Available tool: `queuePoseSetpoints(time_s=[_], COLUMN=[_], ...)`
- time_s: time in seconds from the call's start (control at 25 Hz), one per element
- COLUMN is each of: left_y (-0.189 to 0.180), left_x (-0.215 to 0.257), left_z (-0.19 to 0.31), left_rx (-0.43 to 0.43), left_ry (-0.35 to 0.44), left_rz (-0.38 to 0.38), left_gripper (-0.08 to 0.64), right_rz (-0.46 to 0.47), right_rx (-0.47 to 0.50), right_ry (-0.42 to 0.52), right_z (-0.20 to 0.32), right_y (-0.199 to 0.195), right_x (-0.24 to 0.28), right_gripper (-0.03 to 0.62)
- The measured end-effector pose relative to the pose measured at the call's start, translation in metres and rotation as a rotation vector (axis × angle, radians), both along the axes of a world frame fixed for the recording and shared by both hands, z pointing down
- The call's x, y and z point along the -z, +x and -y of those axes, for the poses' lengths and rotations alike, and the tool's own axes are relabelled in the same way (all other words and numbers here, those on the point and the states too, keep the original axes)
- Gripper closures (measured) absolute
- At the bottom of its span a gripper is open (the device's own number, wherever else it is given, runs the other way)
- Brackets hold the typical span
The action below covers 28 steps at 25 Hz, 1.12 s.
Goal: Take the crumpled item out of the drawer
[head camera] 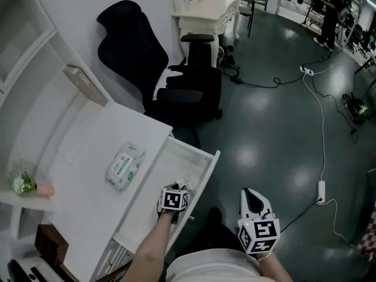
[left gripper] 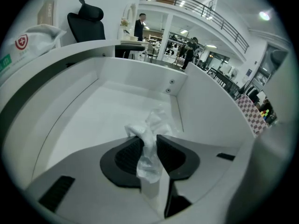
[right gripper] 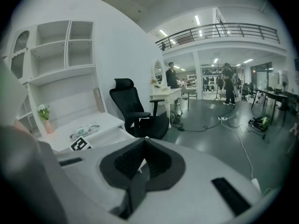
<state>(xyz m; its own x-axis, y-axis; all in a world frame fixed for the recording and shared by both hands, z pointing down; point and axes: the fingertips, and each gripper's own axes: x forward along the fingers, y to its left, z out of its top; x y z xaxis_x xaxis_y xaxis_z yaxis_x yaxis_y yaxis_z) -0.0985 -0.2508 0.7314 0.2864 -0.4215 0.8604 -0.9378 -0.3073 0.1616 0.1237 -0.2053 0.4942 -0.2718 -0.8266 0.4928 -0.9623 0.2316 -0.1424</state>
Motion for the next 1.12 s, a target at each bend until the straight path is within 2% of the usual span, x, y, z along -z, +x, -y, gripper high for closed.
queuePoseSetpoints(time_s=[0.28,0.68,1.12], left_y=[-0.003,-0.009,-0.011], left_x=[0.017,0.058,0.123], left_z=[0.005,0.015,0.024], left_rx=[-0.020,0.004,0.026], left_ry=[0.059,0.173,0.344], left_rz=[0.016,-0.004,-0.056], left_gripper=[0.471,0.472,0.472], right_rz=[0.002,0.009,0.012], right_rx=[0.004,0.021,0.031], right_ry=[0.004,0.019,0.039], right_z=[-0.003,-0.010,-0.018], right_y=[-0.005,-0.015,-0.024], right_x=[0.002,0.007,0.013], right_gripper=[0.591,0.591,0.591])
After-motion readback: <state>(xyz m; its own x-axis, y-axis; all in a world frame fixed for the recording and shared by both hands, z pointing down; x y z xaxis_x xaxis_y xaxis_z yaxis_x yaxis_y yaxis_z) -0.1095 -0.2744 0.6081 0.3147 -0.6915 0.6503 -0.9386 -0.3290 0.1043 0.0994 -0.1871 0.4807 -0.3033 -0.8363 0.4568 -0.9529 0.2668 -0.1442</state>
